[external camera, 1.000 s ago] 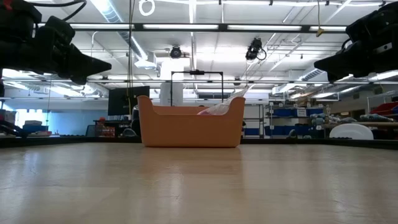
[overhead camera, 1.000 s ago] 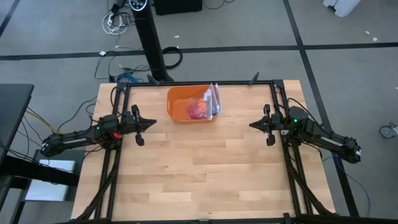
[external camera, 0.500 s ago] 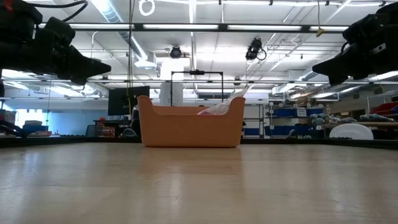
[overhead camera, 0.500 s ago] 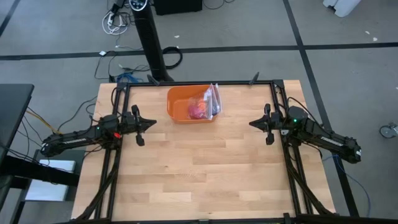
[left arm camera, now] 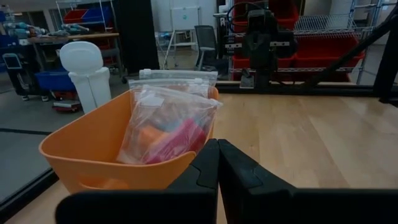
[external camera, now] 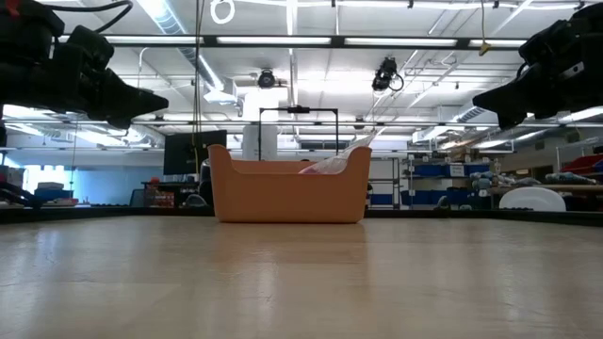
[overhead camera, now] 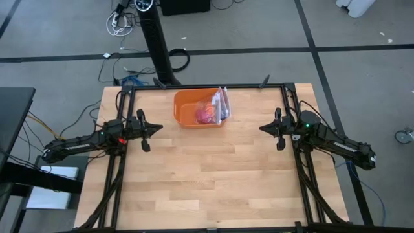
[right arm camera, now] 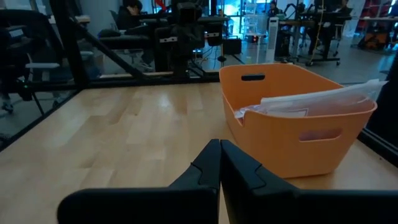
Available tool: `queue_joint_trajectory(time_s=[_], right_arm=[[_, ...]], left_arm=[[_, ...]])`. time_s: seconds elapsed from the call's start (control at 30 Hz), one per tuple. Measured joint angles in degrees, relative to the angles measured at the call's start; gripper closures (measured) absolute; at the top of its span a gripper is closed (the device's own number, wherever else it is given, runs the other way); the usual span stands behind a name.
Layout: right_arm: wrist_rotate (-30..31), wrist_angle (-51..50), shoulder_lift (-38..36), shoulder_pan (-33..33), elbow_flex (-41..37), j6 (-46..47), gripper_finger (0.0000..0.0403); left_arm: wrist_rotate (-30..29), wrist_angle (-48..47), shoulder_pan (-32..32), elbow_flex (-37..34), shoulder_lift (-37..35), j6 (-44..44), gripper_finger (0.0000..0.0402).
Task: Roll bandage
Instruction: Return to Home Position
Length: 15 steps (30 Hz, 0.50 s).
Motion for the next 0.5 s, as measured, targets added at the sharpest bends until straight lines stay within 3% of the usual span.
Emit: queue_joint_trajectory(time_s=[0.5], right_arm=[[-0.1, 0.1, 0.0, 0.0, 0.0, 0.0, 0.0392]], left_arm=[[0.0, 0.0, 0.0, 0.0, 0.0, 0.0, 0.0390]])
